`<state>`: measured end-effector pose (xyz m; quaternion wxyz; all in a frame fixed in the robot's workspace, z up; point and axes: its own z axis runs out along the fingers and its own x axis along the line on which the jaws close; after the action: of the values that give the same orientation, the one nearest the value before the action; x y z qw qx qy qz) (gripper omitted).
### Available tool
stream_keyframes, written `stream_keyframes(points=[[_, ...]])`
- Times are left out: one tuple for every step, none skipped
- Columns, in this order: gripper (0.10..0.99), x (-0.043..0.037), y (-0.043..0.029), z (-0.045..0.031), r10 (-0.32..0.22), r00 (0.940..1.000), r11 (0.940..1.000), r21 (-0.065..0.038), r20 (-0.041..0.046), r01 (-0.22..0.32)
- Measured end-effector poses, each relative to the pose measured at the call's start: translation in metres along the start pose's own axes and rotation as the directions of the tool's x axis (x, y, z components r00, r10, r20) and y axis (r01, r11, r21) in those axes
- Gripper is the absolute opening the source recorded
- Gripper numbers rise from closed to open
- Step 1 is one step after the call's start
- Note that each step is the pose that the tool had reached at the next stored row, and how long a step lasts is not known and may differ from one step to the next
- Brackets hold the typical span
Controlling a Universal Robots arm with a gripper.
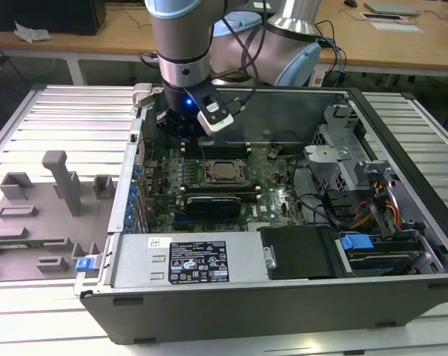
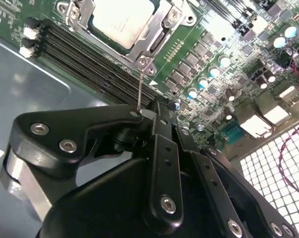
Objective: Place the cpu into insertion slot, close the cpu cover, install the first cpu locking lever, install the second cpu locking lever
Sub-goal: 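Install the first cpu locking lever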
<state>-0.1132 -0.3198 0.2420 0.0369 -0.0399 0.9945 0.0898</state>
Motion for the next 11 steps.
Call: stream_keyframes(points=[[0.106,-0.0023,-0.0002,0.0002,0.0,1.0,1.0,0.0,0.0001,0.0],[0.106,-0.0044,-0.0005,0.0003,0.0,1.0,1.0,0.0,0.0,0.0],[0.106,-0.0068,-0.0009,0.0006,0.0,1.0,1.0,0.0,0.0,0.0],[0.106,-0.0091,-0.0012,0.0007,0.0,1.0,1.0,0.0,0.0001,0.0],[0.106,-0.0121,-0.0018,0.001,0.0,1.0,1.0,0.0,0.0001,0.0],[0.106,-0.015,-0.0025,0.0012,0.0,1.0,1.0,-0.001,0.0001,0.0],[0.106,-0.0176,-0.0032,0.0014,0.0,1.0,1.0,-0.001,0.0,0.0],[0.106,-0.0198,-0.004,0.0016,0.0,1.0,1.0,-0.001,0.0001,0.0],[0.106,-0.0226,-0.005,0.0018,0.0,1.0,1.0,-0.001,0.0,0.0],[0.106,-0.0248,-0.0058,0.0019,0.0,1.0,1.0,-0.001,0.0,0.0],[0.106,-0.0269,-0.0066,0.0021,0.0,1.0,1.0,-0.001,0.0,0.0]])
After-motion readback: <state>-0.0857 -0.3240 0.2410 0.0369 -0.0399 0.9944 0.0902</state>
